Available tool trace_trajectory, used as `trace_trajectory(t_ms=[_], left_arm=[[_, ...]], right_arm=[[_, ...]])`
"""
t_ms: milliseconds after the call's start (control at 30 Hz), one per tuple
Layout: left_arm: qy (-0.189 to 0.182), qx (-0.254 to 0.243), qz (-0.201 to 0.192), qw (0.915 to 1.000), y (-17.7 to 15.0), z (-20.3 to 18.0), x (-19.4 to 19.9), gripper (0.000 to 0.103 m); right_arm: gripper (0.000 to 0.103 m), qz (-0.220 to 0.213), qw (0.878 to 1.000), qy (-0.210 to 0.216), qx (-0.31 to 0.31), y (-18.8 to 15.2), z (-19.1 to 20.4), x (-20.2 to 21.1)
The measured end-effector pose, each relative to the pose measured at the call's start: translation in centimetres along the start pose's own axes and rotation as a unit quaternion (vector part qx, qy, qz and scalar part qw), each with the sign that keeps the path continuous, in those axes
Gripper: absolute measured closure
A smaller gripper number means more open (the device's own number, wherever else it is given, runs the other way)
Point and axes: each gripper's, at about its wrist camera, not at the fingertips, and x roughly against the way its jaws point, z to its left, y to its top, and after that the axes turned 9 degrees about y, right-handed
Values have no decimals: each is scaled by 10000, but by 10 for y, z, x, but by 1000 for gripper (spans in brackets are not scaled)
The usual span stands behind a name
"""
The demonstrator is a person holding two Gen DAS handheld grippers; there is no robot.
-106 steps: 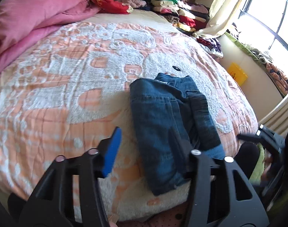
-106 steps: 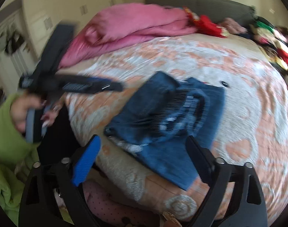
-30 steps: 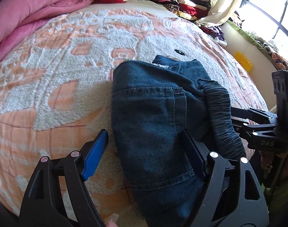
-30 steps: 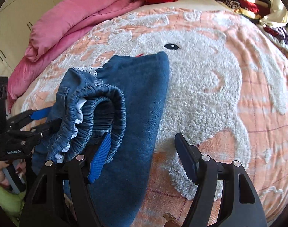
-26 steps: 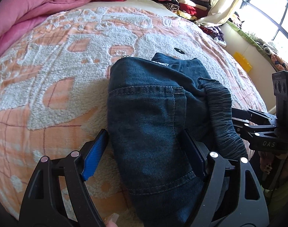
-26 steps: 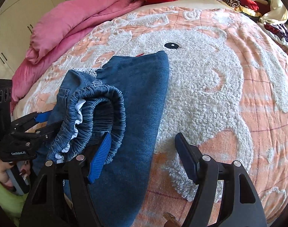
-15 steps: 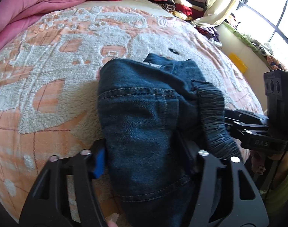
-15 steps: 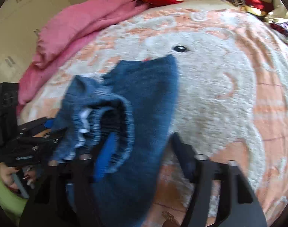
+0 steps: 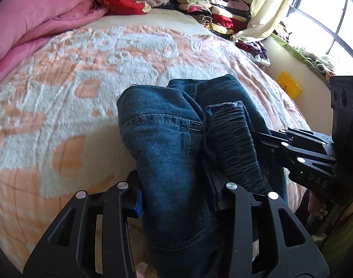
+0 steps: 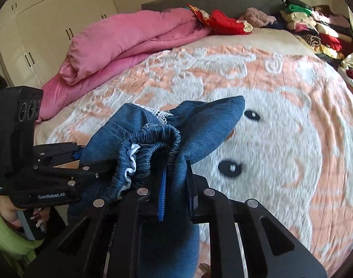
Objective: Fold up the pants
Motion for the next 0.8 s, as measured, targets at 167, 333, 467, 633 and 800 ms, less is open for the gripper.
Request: trace_trajectory(t_ms=[167,333,467,633,800], left_arm=[[113,97,-154,9998,22,9,-2,71],[159,172,-163,9996,33,15,-8,71],[204,195,-95,9996,32,18,-17,71],[328,185,36,9993,26,20,-28,63],[329,211,-54,9992,22,20,-18,49]], right_arm=[[90,-96,9999,-59,50,21,-3,-8],[89,-143,9998,-106,14,33,-8,-14],[87,-64,9997,-222,-56,32,-16,-23],[71,162,9980,-511,-343,21,-32,-34],[42,-55,9966,-649,-505,17,-37,-16]])
